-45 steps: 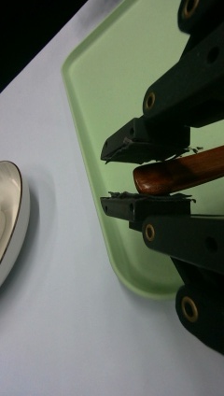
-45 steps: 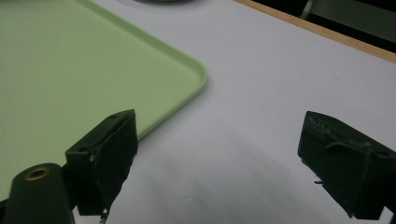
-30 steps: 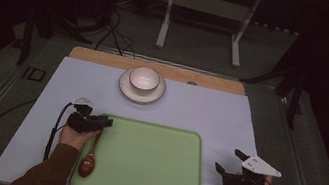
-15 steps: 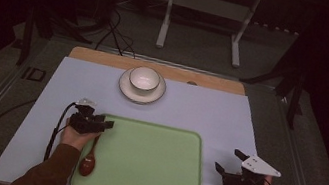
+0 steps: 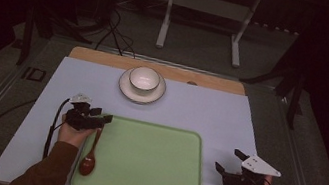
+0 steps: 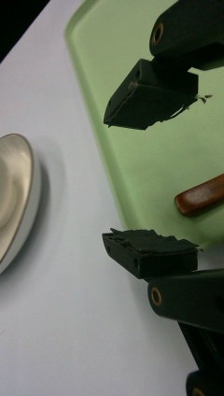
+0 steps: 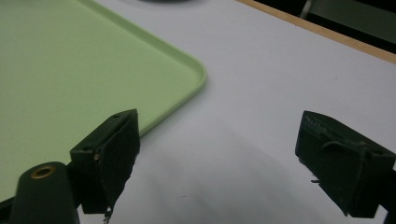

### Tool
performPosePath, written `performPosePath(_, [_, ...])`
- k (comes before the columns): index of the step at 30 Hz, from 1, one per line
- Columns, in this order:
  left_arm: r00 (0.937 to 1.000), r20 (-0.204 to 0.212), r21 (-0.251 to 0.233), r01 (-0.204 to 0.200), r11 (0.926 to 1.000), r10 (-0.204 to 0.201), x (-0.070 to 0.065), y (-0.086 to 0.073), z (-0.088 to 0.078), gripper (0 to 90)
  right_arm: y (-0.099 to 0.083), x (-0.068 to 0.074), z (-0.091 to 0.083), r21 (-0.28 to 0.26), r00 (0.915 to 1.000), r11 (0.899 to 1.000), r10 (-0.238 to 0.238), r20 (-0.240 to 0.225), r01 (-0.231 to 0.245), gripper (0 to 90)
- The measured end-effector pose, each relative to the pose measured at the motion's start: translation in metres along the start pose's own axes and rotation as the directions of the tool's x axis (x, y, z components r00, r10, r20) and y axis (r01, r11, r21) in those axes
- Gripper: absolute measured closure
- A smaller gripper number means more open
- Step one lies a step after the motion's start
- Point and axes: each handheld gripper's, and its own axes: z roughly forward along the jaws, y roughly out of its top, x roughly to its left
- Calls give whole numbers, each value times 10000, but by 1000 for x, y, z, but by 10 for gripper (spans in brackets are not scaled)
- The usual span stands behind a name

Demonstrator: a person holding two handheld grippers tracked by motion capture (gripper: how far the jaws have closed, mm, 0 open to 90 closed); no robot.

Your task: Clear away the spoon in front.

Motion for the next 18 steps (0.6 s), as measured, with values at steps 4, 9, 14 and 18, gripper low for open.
performPosePath(4, [9993,-267,-276,-268,9993,260,-1,2,-7,360,0,0,0,-17,10000,10000,17,9,-17,136])
performPosePath(9, [9950,-699,-490,-749,9960,713,-4,6,-16,354,0,-1,-1,-39,10000,10000,14,7,-14,136])
performPosePath(14, [9876,-1089,-661,-1210,9905,1134,-6,7,-29,355,0,-1,-1,-53,10000,10000,11,13,-11,136])
performPosePath(18, [9735,-1494,-724,-1857,9799,1734,-12,7,-39,355,0,-1,-2,-76,10000,10000,48,38,-48,136])
